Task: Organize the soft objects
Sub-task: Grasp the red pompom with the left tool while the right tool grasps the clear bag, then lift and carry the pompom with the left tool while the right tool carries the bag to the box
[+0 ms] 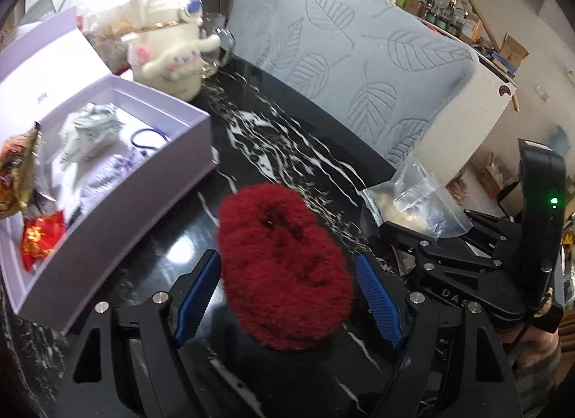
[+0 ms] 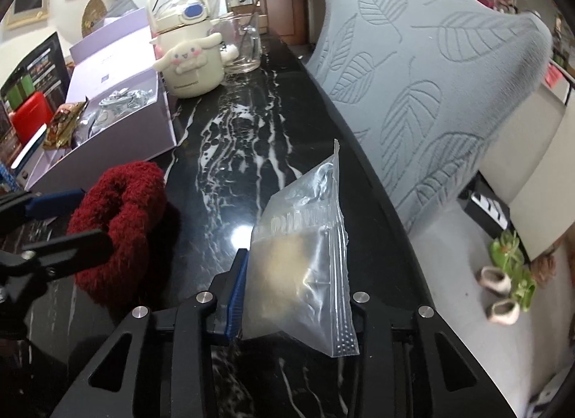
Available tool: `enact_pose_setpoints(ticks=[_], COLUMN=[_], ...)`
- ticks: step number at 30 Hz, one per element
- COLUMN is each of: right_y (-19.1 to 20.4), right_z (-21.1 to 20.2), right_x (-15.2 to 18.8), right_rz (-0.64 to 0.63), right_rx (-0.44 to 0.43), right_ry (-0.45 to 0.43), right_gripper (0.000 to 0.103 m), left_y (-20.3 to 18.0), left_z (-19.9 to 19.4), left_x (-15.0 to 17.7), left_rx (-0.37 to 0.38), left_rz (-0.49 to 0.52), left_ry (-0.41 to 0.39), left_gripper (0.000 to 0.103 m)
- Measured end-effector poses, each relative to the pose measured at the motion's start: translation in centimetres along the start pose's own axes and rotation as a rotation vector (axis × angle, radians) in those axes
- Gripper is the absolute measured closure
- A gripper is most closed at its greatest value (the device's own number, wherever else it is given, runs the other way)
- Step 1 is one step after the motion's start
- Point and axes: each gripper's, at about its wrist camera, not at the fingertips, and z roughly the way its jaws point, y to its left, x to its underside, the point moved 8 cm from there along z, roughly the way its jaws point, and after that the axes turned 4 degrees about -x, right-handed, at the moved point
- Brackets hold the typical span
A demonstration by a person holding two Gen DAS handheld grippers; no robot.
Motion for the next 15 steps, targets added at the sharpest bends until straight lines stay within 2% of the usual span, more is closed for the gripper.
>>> enact_pose_setpoints(ticks=[4, 9, 15], right_y=[-0.8, -1.7, -2.1], right_z=[-0.7, -1.6, -2.1], right_x=[0.7, 1.3, 2.0], right_rz=[0.026, 0.044, 0.066], right_rx=[-0.005, 0.001, -0.007], right_ry=[0.000, -0.005, -0.001], right_gripper=[0.068, 0.068, 0.068], left_y=[-0.4, 0.0, -0.1], left_z=[1.2, 2.8, 3.3], left_x=[0.6, 1.2, 1.2], left_rx=[0.002, -0.070, -0.144], left_rz=[-0.014, -0.002, 0.051], left_ry=[0.046, 0.074, 0.051], left_gripper=[0.026, 0.026, 0.025])
